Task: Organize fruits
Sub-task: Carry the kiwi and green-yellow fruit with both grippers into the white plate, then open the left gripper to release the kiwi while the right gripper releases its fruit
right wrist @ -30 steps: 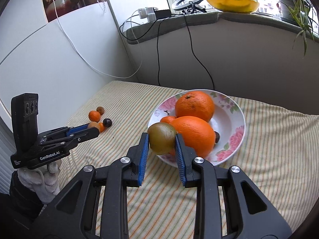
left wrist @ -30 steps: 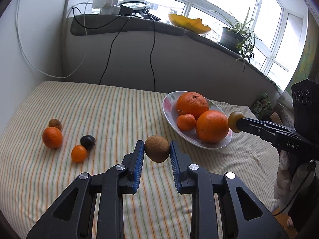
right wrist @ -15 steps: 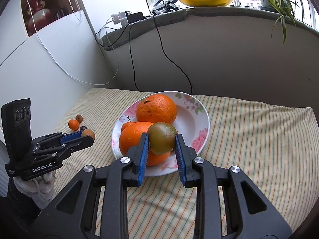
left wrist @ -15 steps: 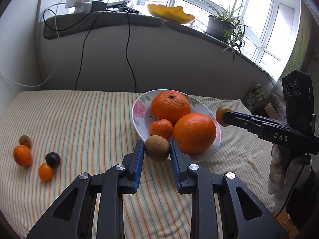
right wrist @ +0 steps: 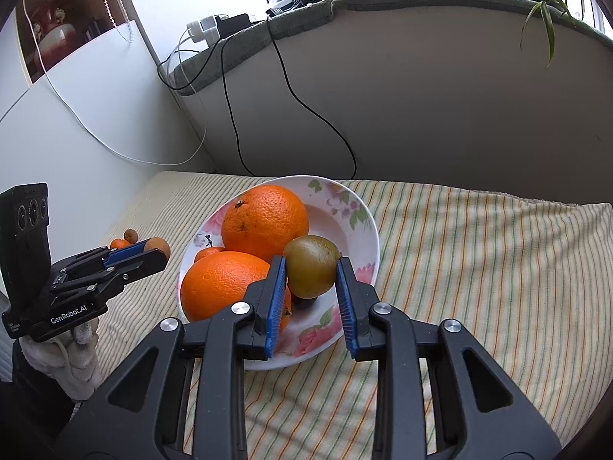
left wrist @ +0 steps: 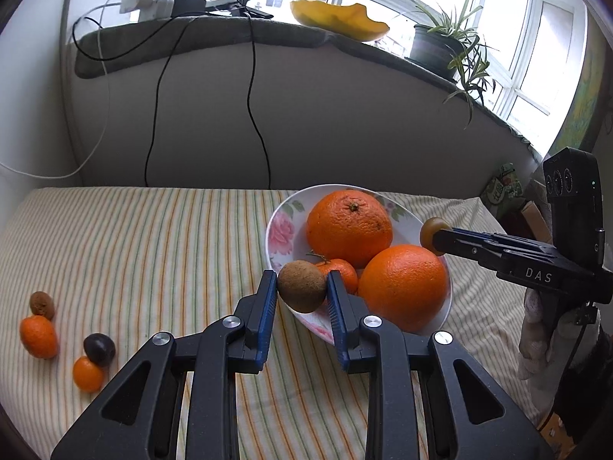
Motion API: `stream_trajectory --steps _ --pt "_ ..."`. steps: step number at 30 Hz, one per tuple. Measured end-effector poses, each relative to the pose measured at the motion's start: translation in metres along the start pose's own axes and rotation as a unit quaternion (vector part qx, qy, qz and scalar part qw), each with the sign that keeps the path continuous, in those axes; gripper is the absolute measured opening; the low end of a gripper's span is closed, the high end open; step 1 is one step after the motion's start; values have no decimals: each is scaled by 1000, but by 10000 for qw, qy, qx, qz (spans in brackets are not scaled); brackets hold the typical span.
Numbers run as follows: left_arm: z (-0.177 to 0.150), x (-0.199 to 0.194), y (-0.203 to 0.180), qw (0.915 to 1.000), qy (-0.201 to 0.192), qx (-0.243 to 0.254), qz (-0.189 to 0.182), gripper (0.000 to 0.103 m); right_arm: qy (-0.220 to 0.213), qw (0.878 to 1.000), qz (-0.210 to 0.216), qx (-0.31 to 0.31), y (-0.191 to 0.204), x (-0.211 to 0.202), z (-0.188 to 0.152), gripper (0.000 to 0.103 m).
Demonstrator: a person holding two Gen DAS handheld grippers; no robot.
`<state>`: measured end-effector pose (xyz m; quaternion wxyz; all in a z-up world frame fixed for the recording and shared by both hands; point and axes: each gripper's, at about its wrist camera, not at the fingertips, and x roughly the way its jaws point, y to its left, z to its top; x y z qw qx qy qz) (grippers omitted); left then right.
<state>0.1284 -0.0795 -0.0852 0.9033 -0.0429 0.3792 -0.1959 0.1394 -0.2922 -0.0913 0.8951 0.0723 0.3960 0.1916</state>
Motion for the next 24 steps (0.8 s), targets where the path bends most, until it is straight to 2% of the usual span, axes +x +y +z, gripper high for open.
stream_trajectory --steps 24 --pt "6 18 11 9998 95 -176 -29 25 170 9998 29 67 -5 21 6 28"
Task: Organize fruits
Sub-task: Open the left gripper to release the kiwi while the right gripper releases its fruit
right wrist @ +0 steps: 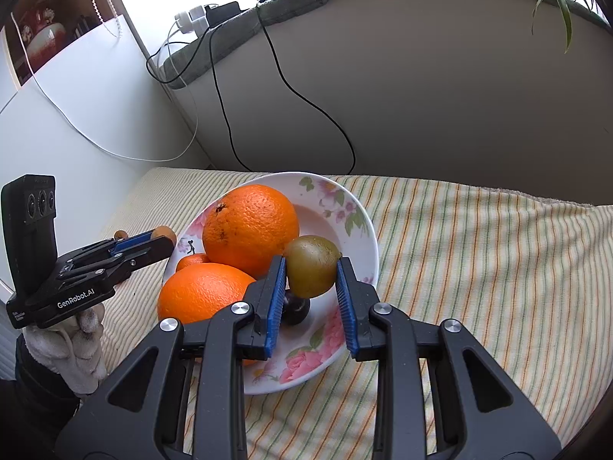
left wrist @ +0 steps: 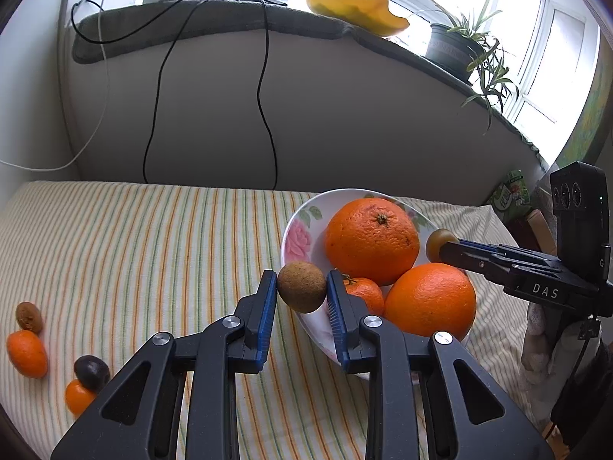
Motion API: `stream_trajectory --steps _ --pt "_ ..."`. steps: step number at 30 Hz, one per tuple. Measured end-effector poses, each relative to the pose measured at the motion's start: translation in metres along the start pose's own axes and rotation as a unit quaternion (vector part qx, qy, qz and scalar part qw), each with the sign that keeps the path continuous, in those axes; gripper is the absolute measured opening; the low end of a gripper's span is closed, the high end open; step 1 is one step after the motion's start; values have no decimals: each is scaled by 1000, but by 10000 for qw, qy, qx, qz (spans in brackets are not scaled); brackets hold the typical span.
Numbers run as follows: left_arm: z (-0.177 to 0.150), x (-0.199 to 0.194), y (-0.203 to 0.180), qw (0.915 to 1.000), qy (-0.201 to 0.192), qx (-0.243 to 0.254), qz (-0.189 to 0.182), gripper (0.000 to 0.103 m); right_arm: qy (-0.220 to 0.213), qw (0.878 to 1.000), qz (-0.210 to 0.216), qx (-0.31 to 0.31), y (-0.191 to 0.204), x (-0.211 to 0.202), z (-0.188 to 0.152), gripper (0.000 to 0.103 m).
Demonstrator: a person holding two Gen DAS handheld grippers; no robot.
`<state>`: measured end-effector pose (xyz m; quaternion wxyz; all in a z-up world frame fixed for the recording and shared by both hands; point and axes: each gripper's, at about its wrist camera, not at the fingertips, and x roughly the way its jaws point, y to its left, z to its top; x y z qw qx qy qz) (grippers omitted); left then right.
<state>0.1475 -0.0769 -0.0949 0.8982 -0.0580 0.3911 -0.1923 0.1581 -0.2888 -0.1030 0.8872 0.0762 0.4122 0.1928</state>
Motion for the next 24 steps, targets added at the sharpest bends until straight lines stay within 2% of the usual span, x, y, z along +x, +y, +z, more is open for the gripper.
stream_trajectory --steps 3,4,5,7,9,11,12,14,15,24 --pt "1 0 -1 10000 0 4 -1 25 2 10000 -3 -1 0 0 0 28" --pt "1 1 -1 10000 10 5 -13 30 -8 10000 -6 0 1 0 0 28" --pt "1 1 -1 10000 16 0 -14 42 -13 10000 4 5 1 0 0 28" --pt "2 0 0 10000 1 -56 23 53 -12 10000 23 12 2 -1 0 28" --pt "2 0 2 9999 2 -113 -19 53 -5 10000 12 4 3 -1 -1 30" --pt "2 -1 2 9999 -4 -120 -10 53 10 10000 40 22 3 0 -1 37" --pt "1 -2 2 9999 -8 -120 -5 53 -21 10000 51 31 3 -2 -1 47" --pt "1 -4 3 9999 -25 -132 -10 53 -111 9999 52 19 5 -6 -1 58" --pt "0 -4 3 9999 -27 -136 -19 53 -135 9999 56 6 6 -8 0 61" --pt "-1 -12 1 9999 -90 -101 -3 53 -200 9998 33 22 10 -15 0 66"
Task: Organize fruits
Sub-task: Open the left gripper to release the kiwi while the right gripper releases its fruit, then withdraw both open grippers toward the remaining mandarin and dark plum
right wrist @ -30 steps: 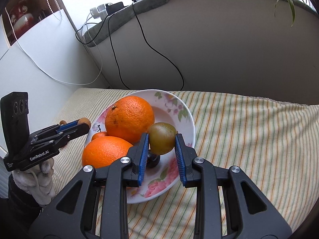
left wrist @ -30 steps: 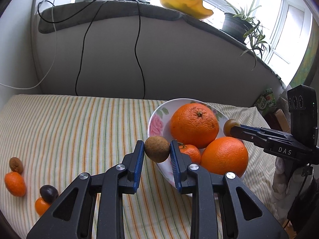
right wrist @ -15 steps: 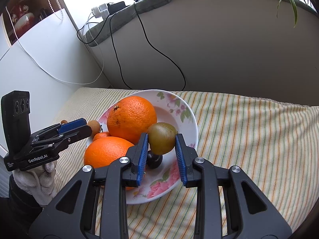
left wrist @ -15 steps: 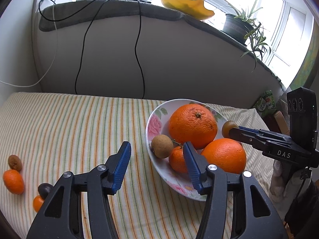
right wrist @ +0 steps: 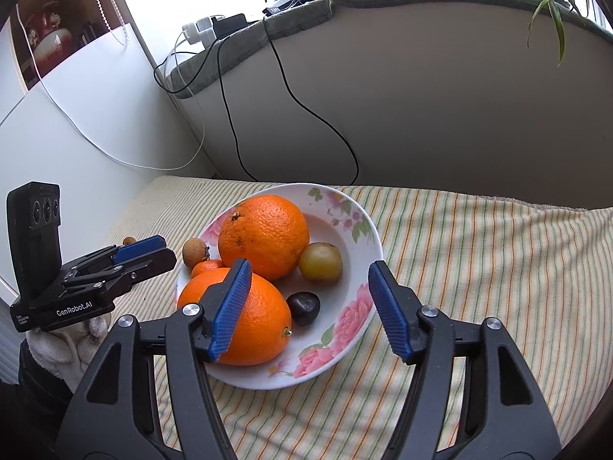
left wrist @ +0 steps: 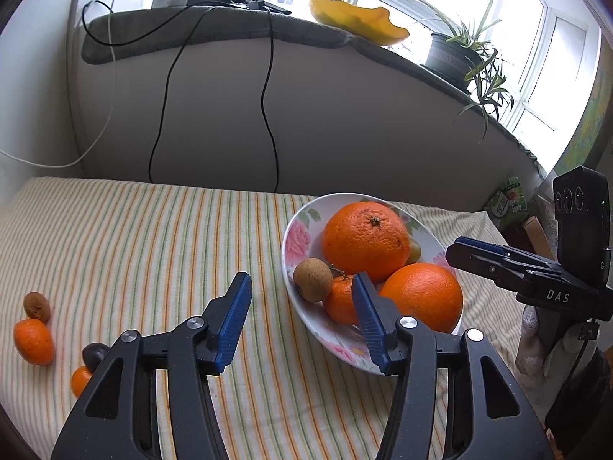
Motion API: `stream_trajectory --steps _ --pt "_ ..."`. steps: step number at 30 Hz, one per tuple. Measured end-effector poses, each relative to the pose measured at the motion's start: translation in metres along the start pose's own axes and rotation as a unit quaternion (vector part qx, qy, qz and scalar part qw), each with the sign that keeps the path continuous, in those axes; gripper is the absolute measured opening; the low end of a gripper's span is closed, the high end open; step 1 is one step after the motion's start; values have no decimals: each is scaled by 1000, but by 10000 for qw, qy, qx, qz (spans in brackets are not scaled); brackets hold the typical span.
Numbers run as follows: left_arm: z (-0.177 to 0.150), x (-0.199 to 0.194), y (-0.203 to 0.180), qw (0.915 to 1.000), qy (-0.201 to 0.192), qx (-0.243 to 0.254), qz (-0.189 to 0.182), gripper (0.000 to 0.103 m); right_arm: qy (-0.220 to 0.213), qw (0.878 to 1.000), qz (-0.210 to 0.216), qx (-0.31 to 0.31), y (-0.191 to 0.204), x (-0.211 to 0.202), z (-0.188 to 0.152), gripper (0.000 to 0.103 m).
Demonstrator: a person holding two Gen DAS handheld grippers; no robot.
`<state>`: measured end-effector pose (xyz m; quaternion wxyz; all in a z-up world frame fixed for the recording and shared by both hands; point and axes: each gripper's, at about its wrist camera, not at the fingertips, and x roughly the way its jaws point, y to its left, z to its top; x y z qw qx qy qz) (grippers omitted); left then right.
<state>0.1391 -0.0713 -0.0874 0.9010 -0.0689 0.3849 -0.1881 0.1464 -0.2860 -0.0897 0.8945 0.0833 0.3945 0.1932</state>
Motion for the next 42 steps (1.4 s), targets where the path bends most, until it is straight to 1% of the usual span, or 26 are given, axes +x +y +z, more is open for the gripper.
stream_trajectory --steps 8,24,32,42 --pt "-4 -13 0 10000 -84 2 -4 53 -59 10000 3 -73 7 -8 0 66" --pt "-24 -55 14 9993 -324 -126 120 53 -200 9989 129 -412 49 -31 -7 66" --pt "-37 -80 30 9981 -450 -269 319 53 -227 9972 239 -665 76 -36 -12 66" --pt "-69 -109 65 9945 -442 -548 774 53 -144 9932 487 -1045 114 -30 -21 66"
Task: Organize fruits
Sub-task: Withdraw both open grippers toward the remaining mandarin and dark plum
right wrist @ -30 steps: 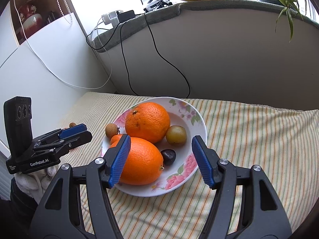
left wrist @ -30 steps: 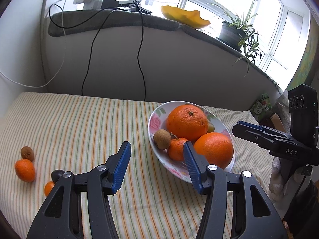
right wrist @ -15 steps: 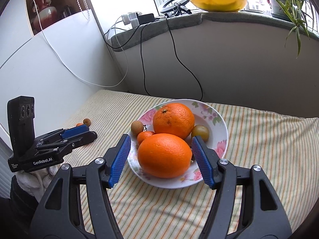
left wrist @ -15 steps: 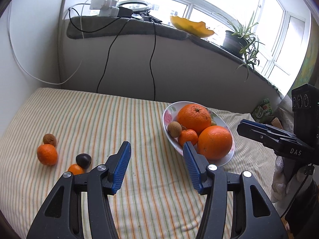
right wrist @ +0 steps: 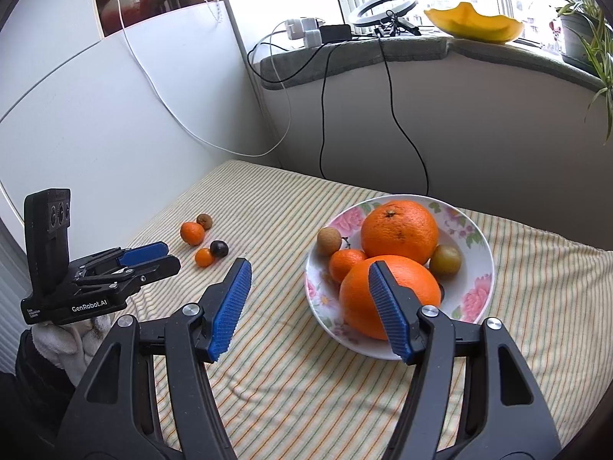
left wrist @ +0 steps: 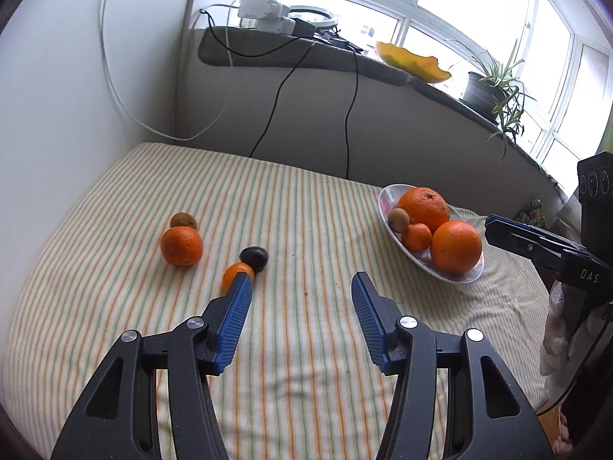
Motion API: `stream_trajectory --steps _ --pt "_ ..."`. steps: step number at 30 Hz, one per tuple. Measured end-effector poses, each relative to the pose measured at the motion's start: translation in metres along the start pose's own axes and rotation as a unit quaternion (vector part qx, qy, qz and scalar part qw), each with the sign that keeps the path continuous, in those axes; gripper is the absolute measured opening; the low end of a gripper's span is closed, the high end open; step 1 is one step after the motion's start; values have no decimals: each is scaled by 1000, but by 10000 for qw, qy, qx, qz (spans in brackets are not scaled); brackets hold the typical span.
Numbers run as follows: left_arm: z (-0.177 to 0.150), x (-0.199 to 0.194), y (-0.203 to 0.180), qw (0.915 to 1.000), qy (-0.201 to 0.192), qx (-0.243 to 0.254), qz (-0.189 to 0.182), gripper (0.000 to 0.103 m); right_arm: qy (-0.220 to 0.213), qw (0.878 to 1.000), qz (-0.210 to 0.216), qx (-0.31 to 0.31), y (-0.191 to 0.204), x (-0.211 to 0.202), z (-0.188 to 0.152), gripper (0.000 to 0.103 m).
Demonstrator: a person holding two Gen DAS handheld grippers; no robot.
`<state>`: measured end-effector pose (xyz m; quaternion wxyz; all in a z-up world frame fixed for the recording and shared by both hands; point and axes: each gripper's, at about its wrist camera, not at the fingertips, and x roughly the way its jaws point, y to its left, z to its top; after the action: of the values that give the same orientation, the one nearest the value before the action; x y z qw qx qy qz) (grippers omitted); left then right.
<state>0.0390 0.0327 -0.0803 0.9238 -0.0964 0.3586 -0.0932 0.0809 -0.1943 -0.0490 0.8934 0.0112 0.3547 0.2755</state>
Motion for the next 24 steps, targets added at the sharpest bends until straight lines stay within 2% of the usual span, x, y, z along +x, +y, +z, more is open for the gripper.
stream_trajectory --steps 10,16,21,24 --pt "-9 -5 29 9995 25 -224 215 53 197 9986 384 -299 38 28 2 66" --pt "-10 8 34 9995 165 -213 133 49 405 9966 616 -372 56 52 7 51" --pt "-10 19 36 9993 284 -225 28 49 671 9936 862 -272 67 80 10 44" --pt "-7 25 37 9994 315 -146 41 45 804 9914 1010 -219 73 97 13 40"
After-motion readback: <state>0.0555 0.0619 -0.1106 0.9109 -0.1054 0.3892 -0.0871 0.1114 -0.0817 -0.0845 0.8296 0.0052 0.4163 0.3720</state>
